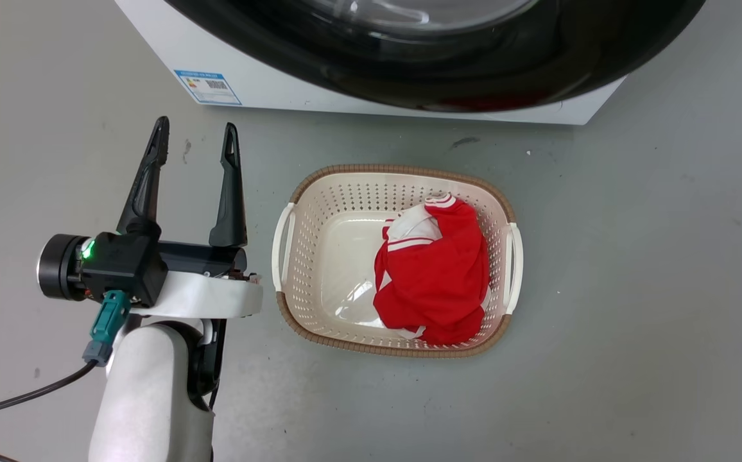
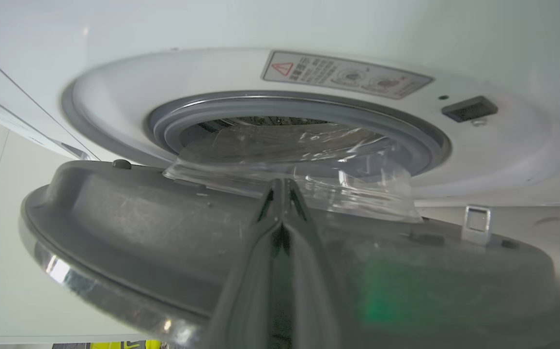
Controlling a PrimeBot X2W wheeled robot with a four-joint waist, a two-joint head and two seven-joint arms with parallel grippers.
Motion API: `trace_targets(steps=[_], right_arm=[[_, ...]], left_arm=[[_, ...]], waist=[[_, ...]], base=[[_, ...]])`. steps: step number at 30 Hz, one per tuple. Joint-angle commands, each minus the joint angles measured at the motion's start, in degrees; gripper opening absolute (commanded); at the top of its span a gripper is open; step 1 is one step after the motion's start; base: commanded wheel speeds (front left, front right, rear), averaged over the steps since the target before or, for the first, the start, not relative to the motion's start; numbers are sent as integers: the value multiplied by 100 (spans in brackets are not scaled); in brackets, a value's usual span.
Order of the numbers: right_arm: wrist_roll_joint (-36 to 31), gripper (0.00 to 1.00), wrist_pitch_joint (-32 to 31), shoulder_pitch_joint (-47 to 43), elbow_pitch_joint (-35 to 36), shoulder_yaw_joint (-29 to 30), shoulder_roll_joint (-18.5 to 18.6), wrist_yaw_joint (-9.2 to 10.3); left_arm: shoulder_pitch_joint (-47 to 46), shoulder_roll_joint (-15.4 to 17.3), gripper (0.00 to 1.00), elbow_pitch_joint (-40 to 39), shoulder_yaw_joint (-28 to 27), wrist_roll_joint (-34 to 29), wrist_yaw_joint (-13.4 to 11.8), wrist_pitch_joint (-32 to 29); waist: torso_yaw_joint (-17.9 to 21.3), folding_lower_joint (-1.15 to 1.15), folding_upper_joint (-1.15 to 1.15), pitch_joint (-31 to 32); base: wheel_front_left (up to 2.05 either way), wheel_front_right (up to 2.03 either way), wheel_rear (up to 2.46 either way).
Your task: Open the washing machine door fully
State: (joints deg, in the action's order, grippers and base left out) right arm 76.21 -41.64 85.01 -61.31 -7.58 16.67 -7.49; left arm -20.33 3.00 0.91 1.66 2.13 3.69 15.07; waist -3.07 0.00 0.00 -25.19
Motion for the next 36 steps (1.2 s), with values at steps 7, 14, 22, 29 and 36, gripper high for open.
trace_targets(steps=[7, 14, 22, 29, 36], right_arm=[[178, 0, -479, -532, 273, -8, -179, -1], [225, 0, -936, -1029, 515, -111, -292, 0], [309, 0, -1331, -1740, 838, -215, -541, 0], [420, 0, -1624, -2405, 1253, -292, -762, 0], [552, 0, -1922, -2992, 1674, -335, -1000, 0]], left_arm=[[113, -7, 100, 93, -10, -3, 10, 14], [292, -8, 100, 190, -23, -28, 30, 14], [546, -10, 100, 332, 38, -24, 80, 14], [824, -11, 100, 445, 95, -18, 88, 14], [980, -12, 100, 578, 176, 31, 105, 14]], waist=[[47, 0, 0, 315], [76, 0, 0, 677], [61, 0, 0, 1139], [29, 0, 0, 1481], [-66, 0, 0, 1762]], base=[[0, 0, 0], [0, 0, 0], [0, 0, 0], [0, 0, 0], [0, 0, 0]])
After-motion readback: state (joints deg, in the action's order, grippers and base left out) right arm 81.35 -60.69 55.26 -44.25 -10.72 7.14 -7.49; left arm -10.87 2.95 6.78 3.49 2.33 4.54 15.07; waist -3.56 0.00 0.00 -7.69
